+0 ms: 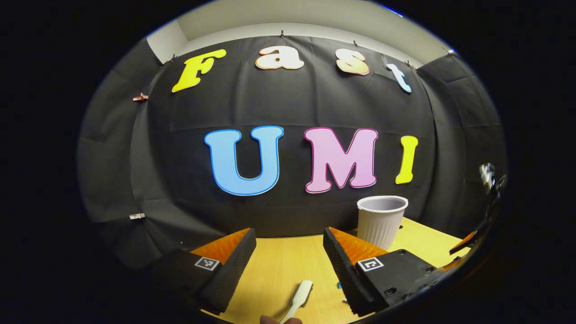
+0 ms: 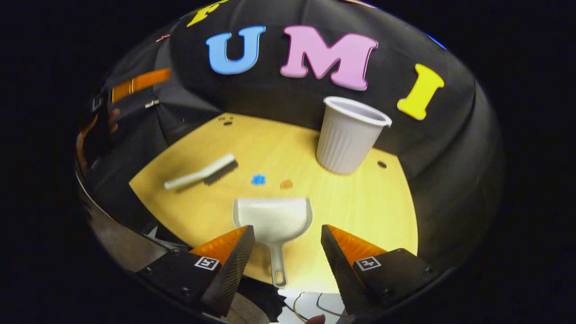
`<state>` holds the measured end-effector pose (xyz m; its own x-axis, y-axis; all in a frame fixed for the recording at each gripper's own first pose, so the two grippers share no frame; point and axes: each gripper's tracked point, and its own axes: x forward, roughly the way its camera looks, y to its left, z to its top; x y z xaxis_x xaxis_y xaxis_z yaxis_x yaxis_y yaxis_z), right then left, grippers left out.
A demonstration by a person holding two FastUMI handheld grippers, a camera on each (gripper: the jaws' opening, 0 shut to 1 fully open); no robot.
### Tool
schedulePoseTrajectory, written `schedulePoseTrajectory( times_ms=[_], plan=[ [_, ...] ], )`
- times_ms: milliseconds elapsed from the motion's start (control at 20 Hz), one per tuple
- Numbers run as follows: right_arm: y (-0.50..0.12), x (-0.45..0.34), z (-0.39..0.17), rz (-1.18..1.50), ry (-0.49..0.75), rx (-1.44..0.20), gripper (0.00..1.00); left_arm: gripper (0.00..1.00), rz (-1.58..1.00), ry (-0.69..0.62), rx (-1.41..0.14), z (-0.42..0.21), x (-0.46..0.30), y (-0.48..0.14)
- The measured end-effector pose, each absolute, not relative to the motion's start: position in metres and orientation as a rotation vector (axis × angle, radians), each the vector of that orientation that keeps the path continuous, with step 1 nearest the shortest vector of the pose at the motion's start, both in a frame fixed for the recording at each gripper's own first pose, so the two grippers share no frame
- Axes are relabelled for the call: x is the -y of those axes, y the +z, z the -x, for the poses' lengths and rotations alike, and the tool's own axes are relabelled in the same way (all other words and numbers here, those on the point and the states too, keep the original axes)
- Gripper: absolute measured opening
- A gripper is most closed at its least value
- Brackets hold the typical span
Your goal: Pick up the small broom and dustpan from the desktop, sweep the trash into the dustpan with the broom, and then empty the trash into the garbage bin.
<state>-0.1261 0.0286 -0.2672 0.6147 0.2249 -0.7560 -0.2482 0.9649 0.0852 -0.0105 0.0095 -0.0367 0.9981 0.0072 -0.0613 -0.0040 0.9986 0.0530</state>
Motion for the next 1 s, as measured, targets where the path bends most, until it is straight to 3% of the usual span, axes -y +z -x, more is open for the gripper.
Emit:
schedulePoseTrajectory(
  times_ms=[400,1000],
  plan=[
    [-0.370,-0.048,0.136,0.015,0.298,-1.069,0.92,0.95,-0.066,0.022,-0.079,0.014,-0.013,-0.042],
    [-0.437,-0.078,0.120,0.032,0.345,-1.219,0.90,0.95,-0.079,0.059,-0.103,0.022,-0.023,-0.047]
  ],
)
